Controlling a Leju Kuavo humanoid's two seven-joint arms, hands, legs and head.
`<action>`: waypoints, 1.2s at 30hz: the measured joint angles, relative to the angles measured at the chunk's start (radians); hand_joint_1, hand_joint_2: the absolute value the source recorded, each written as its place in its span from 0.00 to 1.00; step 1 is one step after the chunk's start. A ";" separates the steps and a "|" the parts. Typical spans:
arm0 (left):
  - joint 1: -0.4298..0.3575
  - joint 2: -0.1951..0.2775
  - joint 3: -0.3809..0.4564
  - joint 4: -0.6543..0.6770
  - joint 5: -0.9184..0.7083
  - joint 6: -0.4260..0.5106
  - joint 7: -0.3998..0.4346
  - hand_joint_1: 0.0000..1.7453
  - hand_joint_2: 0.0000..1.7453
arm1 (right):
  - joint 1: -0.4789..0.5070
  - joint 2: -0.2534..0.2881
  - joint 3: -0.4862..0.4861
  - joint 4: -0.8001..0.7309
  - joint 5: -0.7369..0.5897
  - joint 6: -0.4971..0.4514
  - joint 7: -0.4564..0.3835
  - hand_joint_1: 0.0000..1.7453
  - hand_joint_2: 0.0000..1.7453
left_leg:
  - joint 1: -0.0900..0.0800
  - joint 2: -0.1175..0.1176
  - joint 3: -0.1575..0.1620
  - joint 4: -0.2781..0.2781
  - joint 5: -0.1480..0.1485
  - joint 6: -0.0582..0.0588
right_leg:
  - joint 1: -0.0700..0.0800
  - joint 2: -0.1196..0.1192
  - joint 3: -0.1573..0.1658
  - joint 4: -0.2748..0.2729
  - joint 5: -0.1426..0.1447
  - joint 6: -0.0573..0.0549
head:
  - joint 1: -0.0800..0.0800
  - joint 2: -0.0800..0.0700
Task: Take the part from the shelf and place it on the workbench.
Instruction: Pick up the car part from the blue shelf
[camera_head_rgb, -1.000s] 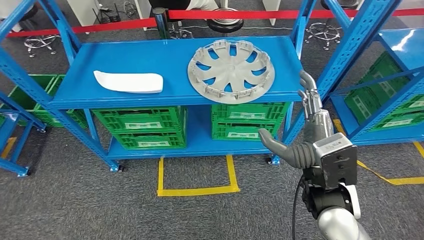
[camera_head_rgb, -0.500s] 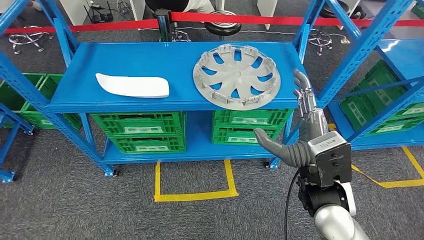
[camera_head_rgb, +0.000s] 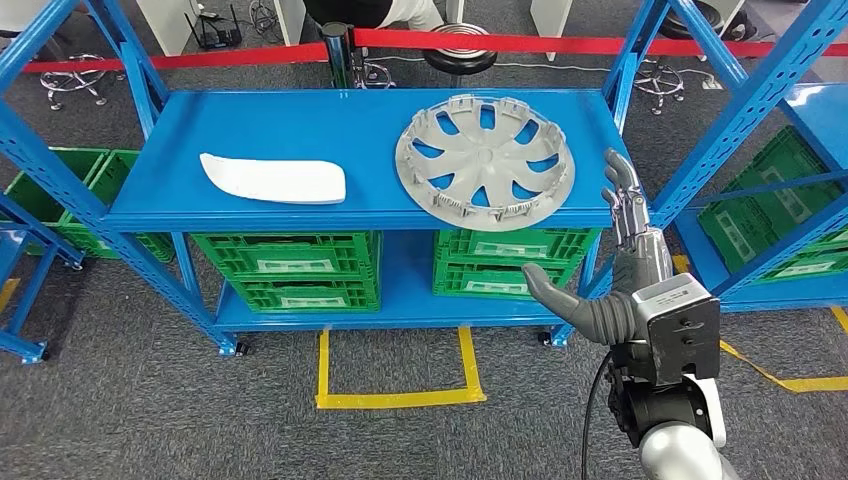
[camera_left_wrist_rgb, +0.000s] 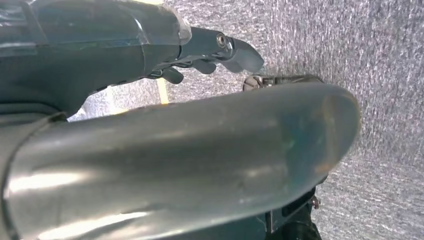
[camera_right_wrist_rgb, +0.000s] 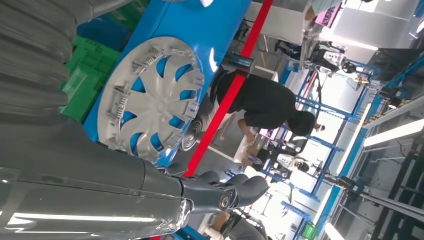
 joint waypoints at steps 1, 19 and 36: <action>0.000 0.001 0.000 0.000 0.000 0.000 0.000 0.00 0.00 | 0.000 0.000 0.000 0.000 0.000 0.000 0.000 0.00 1.00 | 0.000 0.000 0.000 -0.001 0.000 0.000 | 0.000 0.000 0.000 0.000 -0.001 -0.001 | -0.002 0.000; 0.000 0.006 -0.016 0.000 0.006 -0.003 0.000 0.00 0.00 | 0.000 0.000 0.000 0.000 -0.002 -0.001 0.001 0.00 1.00 | -0.002 -0.002 0.003 -0.004 0.001 -0.003 | -0.001 -0.001 0.005 -0.002 -0.001 -0.002 | -0.006 0.000; 0.001 0.007 -0.016 0.000 0.009 -0.007 -0.002 0.00 0.00 | 0.004 0.000 -0.001 -0.002 -0.007 -0.002 0.001 0.00 1.00 | 0.001 -0.005 0.048 -0.028 -0.009 0.015 | -0.014 -0.001 -0.087 0.145 -0.005 0.019 | 0.012 0.000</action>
